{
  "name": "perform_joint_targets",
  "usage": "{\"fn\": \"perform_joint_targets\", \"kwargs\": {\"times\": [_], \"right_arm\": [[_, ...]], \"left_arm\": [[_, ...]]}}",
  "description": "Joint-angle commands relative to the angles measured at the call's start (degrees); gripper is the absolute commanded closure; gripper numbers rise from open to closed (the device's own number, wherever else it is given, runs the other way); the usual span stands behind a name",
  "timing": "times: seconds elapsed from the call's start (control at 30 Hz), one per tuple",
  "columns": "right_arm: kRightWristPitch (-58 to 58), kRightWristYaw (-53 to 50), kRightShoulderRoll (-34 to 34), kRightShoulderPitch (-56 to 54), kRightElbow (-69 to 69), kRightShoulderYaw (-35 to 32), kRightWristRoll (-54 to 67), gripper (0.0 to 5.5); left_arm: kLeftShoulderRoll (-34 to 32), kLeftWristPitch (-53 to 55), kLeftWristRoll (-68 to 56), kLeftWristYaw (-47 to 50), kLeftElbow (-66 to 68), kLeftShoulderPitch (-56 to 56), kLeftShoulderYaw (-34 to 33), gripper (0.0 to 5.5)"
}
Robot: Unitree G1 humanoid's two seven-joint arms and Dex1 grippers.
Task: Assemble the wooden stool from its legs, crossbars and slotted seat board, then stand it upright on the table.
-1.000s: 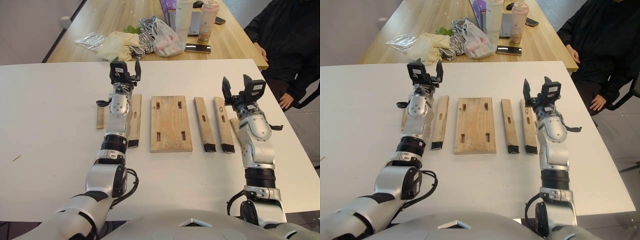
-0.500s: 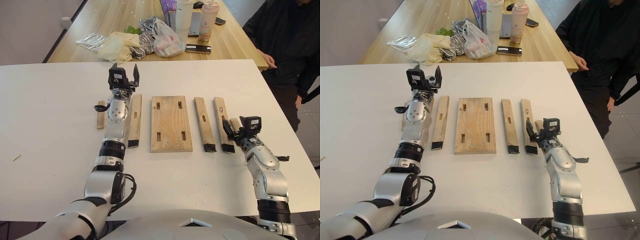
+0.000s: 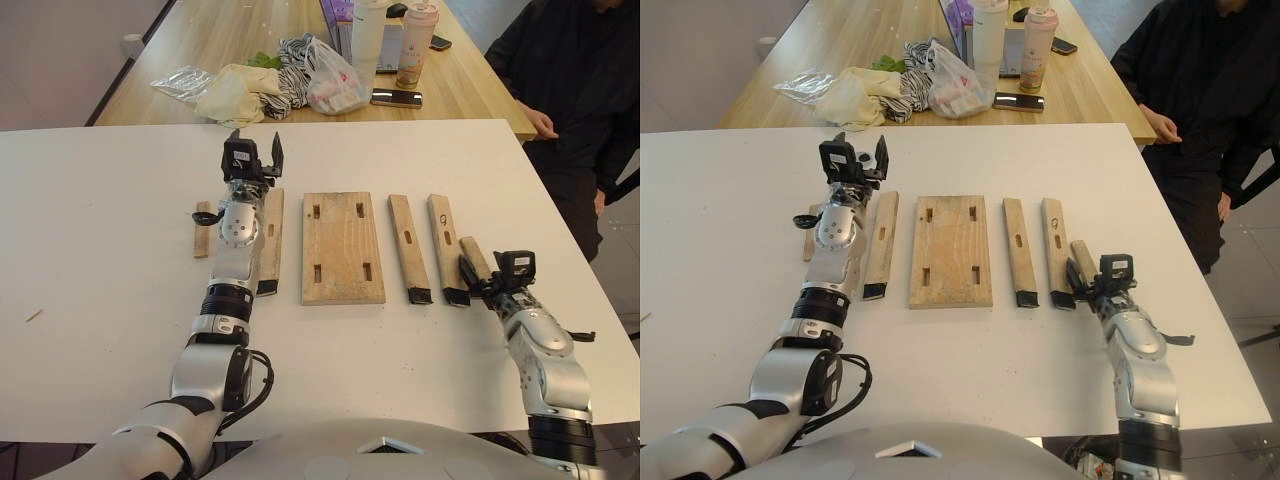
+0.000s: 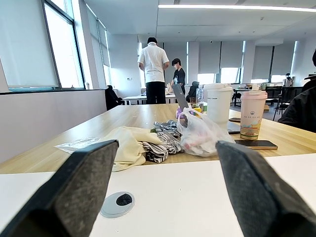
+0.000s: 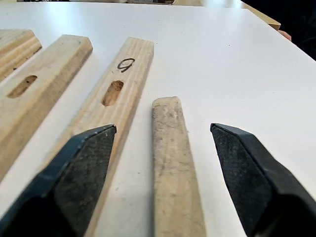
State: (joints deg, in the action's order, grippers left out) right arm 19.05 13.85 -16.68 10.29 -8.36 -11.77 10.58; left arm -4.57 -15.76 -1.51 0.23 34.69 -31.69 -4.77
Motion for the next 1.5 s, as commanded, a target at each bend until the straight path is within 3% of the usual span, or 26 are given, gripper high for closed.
{"fn": "perform_joint_targets", "kwargs": {"times": [0.03, 0.23, 0.67, 0.77, 0.93, 1.07, 1.23, 1.5], "right_arm": [[2.38, 0.41, -1.09, 0.93, 0.23, 0.23, -0.46, 1.98], [5.08, 1.28, -1.51, 2.46, -0.35, 0.63, -0.47, 1.98], [8.18, 1.39, -2.68, 1.98, 0.82, 0.64, -0.77, 4.18], [7.97, 1.25, -2.37, 1.65, 0.88, 0.16, -0.06, 4.21], [2.87, 2.34, -0.67, -2.06, -2.16, -2.93, 4.45, 4.21], [-1.51, 3.44, -1.56, -8.81, -2.25, -2.33, 5.38, 4.21], [-5.26, 5.29, 0.75, -17.97, 0.86, 3.70, 4.54, 4.21], [-8.01, 10.25, 3.33, -18.21, -1.35, 14.70, 3.90, 4.21]], "left_arm": [[-0.14, 0.96, 0.46, 0.08, -0.95, 0.54, 0.19, 1.89], [0.16, 1.30, 0.56, 0.22, -1.59, 1.08, 0.19, 1.89], [0.55, 1.30, 0.55, 0.83, -1.85, 1.39, 0.01, 1.89], [0.51, 2.19, -0.76, -0.79, -1.96, 1.34, -0.27, 1.89], [2.11, 13.36, -11.70, -11.89, -7.95, 0.83, -0.90, 1.89], [4.28, 24.39, -18.82, -14.30, -15.35, 1.54, -1.28, 1.89], [8.71, 39.60, -30.64, -17.72, -26.57, 3.34, 0.25, 1.89], [11.96, 53.21, -41.67, -15.60, -32.31, 4.27, -1.81, 1.89]]}}
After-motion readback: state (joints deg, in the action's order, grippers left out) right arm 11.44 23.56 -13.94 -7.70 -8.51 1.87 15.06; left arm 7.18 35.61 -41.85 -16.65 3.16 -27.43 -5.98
